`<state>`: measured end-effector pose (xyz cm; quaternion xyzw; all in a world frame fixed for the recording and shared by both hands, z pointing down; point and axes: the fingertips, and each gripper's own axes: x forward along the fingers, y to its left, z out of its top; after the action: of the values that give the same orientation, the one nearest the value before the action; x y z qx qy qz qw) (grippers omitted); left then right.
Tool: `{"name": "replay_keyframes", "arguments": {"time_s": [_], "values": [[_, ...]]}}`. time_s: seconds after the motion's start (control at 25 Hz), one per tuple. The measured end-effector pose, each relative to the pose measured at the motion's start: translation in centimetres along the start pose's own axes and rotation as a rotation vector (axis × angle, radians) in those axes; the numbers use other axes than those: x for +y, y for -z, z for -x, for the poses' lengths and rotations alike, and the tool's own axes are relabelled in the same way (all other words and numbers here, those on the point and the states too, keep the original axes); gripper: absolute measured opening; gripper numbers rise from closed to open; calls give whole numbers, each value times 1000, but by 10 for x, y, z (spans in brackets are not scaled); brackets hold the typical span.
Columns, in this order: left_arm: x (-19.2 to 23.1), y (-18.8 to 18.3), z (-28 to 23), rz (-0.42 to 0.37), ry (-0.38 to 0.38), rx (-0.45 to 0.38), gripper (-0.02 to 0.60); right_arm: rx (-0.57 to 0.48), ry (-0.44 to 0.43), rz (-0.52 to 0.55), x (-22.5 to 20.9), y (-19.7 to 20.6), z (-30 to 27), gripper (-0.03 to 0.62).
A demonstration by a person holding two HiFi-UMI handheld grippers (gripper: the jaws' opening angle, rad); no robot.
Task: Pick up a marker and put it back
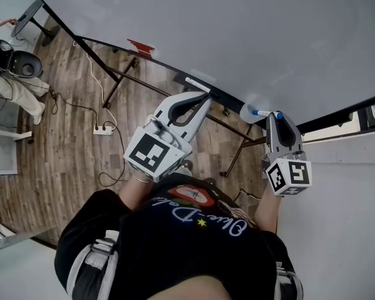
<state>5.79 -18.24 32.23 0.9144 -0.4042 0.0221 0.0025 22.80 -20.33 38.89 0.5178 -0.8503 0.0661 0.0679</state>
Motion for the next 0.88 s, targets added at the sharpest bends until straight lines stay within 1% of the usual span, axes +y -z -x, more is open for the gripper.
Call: {"name": "replay_keyframes", "arguments": {"time_s": [0.4,0.8,0.88], "values": [[0,1,0,-15,-10,20,3,39,-16,-5,2,20,-8,67],[-2,-1,6,-13,-14,16,3,62,-2,-12,1,38,-14,68],[-2,2,7,-13,-18,29,3,66,-2,-12,2,40,-15,67]]}}
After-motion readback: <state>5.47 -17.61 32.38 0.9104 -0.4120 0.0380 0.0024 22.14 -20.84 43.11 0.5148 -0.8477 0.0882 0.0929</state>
